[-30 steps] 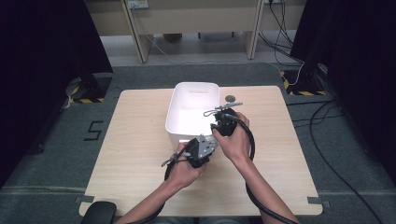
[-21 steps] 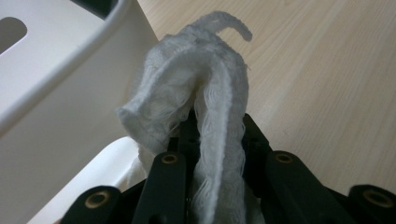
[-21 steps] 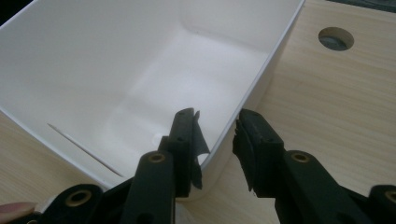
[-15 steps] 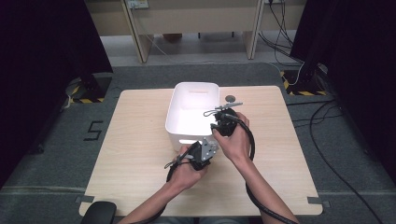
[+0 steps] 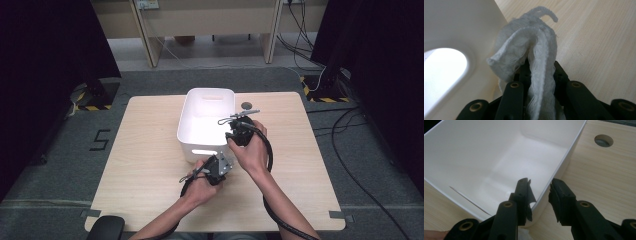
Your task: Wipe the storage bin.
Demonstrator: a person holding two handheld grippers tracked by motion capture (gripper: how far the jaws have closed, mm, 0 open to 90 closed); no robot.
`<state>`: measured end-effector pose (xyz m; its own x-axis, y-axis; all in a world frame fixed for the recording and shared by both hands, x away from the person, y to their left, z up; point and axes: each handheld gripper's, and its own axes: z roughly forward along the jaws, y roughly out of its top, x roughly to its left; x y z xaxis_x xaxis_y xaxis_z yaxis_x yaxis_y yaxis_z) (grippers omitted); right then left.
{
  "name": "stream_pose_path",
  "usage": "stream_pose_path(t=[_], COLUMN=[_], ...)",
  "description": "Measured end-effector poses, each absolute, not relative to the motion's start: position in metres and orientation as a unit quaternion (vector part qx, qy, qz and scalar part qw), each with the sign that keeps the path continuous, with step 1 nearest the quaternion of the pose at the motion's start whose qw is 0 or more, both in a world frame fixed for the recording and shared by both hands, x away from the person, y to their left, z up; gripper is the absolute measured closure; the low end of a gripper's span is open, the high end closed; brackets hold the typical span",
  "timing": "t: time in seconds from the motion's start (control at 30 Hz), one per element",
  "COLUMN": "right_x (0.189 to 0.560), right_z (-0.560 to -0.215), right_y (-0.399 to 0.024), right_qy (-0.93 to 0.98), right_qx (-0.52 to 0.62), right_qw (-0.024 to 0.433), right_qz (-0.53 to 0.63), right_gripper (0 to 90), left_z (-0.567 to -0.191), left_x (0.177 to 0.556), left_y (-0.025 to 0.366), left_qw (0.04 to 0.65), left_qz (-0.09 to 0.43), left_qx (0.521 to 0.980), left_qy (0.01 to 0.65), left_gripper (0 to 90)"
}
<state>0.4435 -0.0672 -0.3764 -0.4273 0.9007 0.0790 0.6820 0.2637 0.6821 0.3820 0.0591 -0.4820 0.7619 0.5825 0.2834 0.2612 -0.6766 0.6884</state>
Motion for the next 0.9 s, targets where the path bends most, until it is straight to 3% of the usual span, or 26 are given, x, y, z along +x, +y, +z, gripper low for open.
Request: stream_pose_path(t=[0.9], right_x=[0.444], right_z=[-0.376], right_y=[-0.067], right_qy=[0.777], right_qx=[0.510], right_qw=[0.165], right_qz=[0.330], right_gripper=[68.0], left_z=[-0.438], left_x=[0.380], left_y=[0.049], left_qw=[0.365], left_qz=[0.273], left_qx=[0.860], left_qy=[0.229], left_gripper=[75.5])
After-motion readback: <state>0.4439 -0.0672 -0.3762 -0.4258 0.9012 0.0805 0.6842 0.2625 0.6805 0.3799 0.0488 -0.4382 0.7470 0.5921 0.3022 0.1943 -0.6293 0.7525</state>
